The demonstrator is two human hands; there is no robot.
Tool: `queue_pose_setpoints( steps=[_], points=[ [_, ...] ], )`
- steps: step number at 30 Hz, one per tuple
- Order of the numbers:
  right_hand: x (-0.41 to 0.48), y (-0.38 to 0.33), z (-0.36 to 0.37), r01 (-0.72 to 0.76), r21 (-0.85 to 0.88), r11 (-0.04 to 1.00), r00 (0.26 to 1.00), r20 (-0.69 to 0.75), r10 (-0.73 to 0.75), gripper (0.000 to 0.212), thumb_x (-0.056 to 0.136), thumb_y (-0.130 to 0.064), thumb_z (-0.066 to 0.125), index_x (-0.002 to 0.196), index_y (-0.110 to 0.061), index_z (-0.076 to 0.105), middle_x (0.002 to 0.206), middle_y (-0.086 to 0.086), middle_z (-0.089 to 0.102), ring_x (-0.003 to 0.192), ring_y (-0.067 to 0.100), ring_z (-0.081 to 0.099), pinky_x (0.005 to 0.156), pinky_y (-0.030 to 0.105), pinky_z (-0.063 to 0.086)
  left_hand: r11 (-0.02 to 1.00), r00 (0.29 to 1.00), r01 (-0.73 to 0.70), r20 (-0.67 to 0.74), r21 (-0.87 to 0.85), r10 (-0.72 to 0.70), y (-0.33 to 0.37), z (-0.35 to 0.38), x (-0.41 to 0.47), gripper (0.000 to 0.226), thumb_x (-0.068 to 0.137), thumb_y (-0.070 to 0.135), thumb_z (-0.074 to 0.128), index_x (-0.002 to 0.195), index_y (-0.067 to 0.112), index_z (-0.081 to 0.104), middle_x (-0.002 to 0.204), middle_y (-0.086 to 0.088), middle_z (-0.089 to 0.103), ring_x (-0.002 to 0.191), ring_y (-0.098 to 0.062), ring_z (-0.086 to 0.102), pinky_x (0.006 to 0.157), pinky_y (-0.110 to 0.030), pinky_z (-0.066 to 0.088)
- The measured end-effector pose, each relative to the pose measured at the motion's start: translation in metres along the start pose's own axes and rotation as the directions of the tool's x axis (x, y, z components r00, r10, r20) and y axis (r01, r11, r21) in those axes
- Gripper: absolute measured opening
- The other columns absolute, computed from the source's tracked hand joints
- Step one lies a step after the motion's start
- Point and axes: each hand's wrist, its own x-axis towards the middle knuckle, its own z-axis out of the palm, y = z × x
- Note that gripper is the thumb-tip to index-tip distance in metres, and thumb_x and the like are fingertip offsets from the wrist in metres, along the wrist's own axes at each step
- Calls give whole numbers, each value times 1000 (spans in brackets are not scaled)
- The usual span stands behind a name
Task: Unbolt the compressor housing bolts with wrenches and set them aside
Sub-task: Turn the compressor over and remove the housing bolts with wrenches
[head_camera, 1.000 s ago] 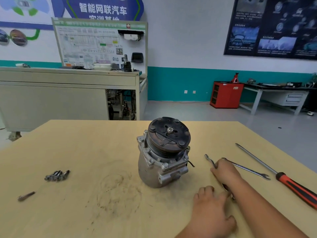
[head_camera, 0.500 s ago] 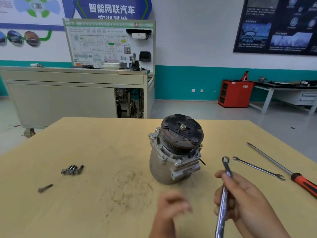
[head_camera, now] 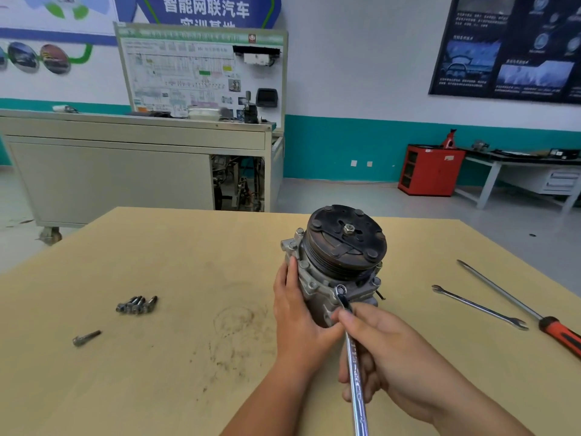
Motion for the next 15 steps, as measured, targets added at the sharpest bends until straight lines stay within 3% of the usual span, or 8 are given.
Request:
queue_pose_setpoints(
  steps=[4,8,10,14,15],
  points=[
    [5,-5,-11,-55,-118,992,990,120,69,24,96,-32,42,100,-9,44,50,7,62,38,16,57,32,17,40,1000,1000,6,9,-26,-6,1,0,-1,102,65,59,65,147,39,9,152,-8,22,142,-21,24,110,-54,32],
    [12,-38,-51,-114,-459,881,935,251,252,44,84,-44,48,116,-13,47,49,-2,59,42,12,58,39,19,47,999,999,-33,15,-29,34,0,-3,1,106,62,73,67,145,47,6,151,-5,23,143,-15,21,114,-42,29],
    [17,-56,-66,-31,-676,736,930,249,268,29,94,-37,44,114,-18,52,48,-6,57,43,9,56,47,19,48,999,999,-38,13,-23,38,0,-4,0,109,59,73,69,145,46,8,150,-4,24,142,-10,21,114,-29,26],
    [28,-66,-87,185,-945,271,982,186,-21,17,98,-36,44,101,-31,60,57,-15,51,54,-3,46,55,10,37,995,997,-56,43,-82,59,-4,-8,2,105,56,57,75,143,34,20,148,-8,26,140,-8,21,113,-14,21],
    [26,-65,-90,187,-949,254,982,185,-33,16,97,-37,44,97,-34,60,60,-14,51,56,-3,46,57,11,37,994,997,-58,48,-91,62,-4,-9,2,104,56,56,75,143,32,22,148,-8,26,140,-8,21,113,-15,21]
  ],
)
